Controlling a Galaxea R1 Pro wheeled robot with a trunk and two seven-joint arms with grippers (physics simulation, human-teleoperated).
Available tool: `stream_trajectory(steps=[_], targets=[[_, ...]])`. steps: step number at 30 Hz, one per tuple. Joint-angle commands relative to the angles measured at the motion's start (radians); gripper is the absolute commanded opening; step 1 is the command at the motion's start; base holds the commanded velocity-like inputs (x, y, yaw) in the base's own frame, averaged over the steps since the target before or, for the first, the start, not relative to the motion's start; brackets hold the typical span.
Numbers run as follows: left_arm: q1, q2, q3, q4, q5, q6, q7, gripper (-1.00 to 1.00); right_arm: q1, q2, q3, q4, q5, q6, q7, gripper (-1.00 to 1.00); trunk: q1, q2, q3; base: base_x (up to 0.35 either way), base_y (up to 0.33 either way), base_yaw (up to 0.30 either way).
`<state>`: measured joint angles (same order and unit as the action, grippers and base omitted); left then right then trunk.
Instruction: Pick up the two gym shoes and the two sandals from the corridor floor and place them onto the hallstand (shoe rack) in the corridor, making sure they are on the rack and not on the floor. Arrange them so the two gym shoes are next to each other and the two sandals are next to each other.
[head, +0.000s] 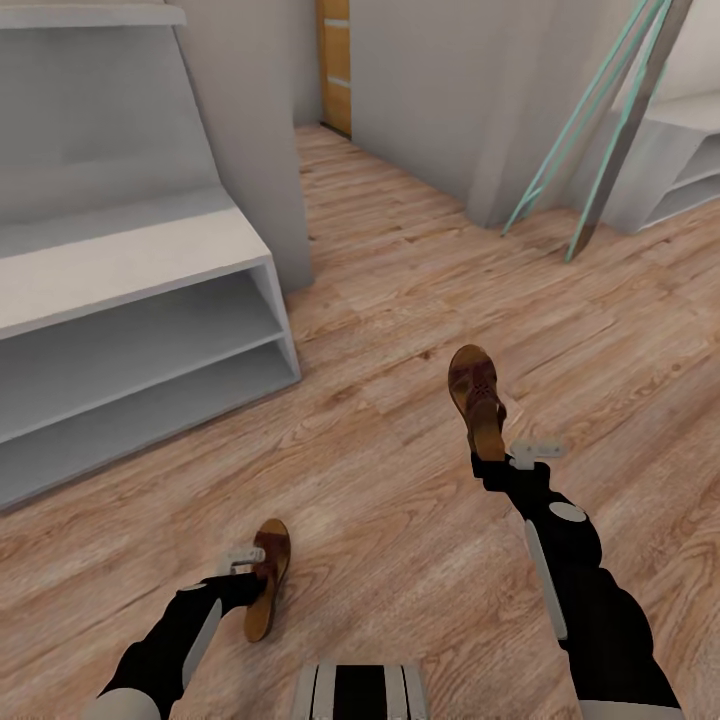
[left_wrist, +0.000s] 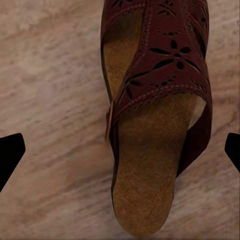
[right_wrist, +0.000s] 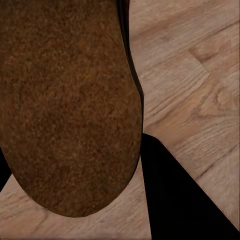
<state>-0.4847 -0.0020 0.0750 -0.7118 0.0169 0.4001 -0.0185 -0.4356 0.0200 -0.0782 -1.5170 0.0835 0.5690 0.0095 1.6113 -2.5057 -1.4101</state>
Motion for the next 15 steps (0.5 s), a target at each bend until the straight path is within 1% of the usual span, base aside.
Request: stream_trajectory(steps=[1,12,15], targets=[[0.0,0.0,-0.001,0.0,0.0,0.0,0.0,1.0,0.0,0.0,0.0,0.0,-0.004,0.0,0.0,-1.0,0.0,0.0,-0.006,0.0,0.0,0.0],[0.0,0.0,-0.002,0.0,-0.01,0.0,0.008,1.0,0.0,0.001,0.0,0.0,-0.003,0.0,0.0,-1.0,0.005,-0.003,-0.064,0.0,0.0,0.0],[0.0,-0.001,-0.003,0.0,-0.012,0.0,0.008,1.0,0.0,0.001,0.0,0.0,-0.004,0.0,0.0,-1.0,0.005,-0.003,-0.065,0.0,0.0,0.0]])
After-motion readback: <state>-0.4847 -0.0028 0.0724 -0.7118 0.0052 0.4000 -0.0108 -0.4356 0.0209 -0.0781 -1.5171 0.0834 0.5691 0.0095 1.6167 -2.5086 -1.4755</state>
